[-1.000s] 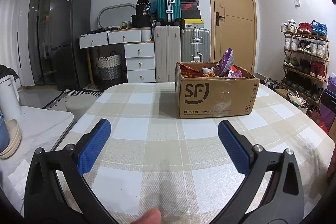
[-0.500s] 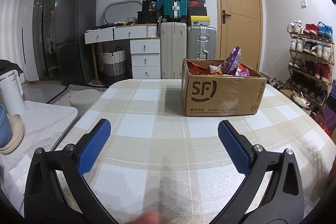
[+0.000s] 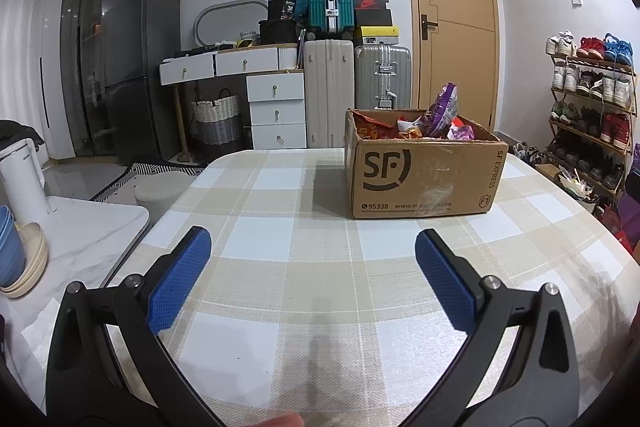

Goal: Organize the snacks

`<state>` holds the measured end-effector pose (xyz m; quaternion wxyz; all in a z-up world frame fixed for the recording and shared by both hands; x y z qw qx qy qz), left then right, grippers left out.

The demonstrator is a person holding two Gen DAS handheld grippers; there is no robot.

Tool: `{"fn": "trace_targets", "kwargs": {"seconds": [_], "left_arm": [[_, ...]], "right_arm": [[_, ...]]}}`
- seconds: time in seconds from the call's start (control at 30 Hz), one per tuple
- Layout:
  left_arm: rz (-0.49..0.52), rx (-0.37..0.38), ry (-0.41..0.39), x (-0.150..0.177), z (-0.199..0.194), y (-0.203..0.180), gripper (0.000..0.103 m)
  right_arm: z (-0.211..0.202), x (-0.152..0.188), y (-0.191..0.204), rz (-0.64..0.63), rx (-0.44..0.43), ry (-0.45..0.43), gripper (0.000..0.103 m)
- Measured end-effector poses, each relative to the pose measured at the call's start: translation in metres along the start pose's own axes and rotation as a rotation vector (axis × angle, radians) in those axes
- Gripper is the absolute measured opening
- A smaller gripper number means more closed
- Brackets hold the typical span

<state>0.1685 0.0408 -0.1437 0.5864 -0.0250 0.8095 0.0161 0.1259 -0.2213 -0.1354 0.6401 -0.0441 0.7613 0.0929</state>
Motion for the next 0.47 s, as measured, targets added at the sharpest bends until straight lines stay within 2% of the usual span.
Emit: {"fn": "trace_targets", "kwargs": {"seconds": [0.33,0.47], "left_arm": [[0.001,-0.014,0.003,0.0004,0.0006,0.0022,0.102],[-0.008,0.009,0.004,0.0004,0.001,0.0018,0.102]], "right_arm": [[0.0002,-0.0001,-0.0001,0.0,0.001,0.001,0.102],[0.0002,-0.0004,-0.0002,0.0,0.001,0.0,0.102]]}}
Point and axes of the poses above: each gripper's, at about its wrist camera, not at the fingertips, and z roughly the way its jaws point, y to its left, x to its underside, the point moved 7 cm from there along z, roughly the way its jaws point, and after that the axes turned 5 degrees about -y, right-handed, at the moved point
